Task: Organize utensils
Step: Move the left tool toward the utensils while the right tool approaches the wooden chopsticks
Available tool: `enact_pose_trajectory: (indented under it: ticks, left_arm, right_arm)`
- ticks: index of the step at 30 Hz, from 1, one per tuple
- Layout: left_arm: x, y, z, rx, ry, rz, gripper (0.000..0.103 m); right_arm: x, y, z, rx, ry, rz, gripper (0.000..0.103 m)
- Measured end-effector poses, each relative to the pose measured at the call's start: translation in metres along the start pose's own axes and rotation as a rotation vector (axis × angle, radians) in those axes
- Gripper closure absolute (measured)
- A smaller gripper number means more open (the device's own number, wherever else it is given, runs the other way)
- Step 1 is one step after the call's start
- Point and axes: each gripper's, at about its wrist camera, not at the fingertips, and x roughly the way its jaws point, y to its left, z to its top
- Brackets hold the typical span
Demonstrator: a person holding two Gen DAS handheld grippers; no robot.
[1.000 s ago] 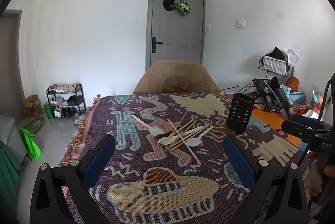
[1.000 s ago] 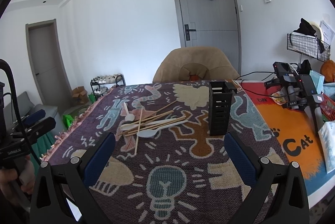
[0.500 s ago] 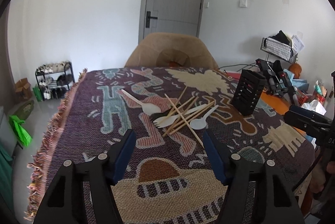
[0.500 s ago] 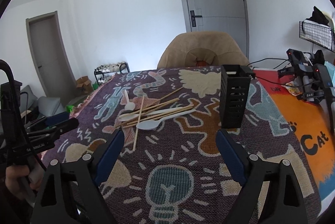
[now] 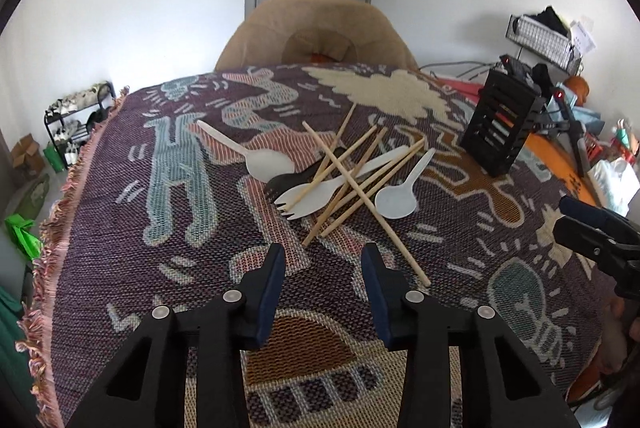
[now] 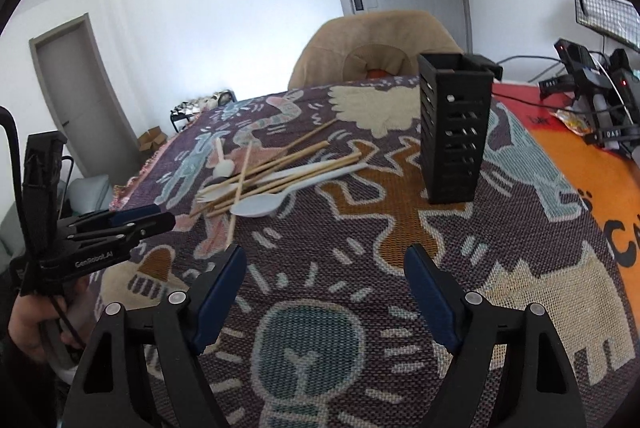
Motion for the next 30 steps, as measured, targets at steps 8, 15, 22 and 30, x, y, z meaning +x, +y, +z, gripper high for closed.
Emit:
enact_pose_trajectory:
  ticks: [8, 15, 22, 30]
  left_arm:
    - [0.033, 0.005, 0.009, -0.015, 0.075, 0.016, 0.071]
    - [0.045, 0.009, 0.010, -0.023, 0.099, -0.011, 0.093]
    - [0.022, 0.004, 0.008, -0.001, 0.042, -0.038, 0.098]
    - [-0.022, 0.006, 0.010, -0.005, -0.074, -0.076, 0.099]
  right_arm:
    - [0.009, -0.014, -0.002, 0.030, 0.025, -0.012, 0.022]
    - [0.011, -0.016, -0.002, 0.030, 0.030, -0.022, 0.022]
    - [0.016, -0.008, -0.003, 0.021, 0.040, -0.013, 0.022]
    - [0.024, 0.011, -0.001, 0.008, 0.051, 0.020, 0.025]
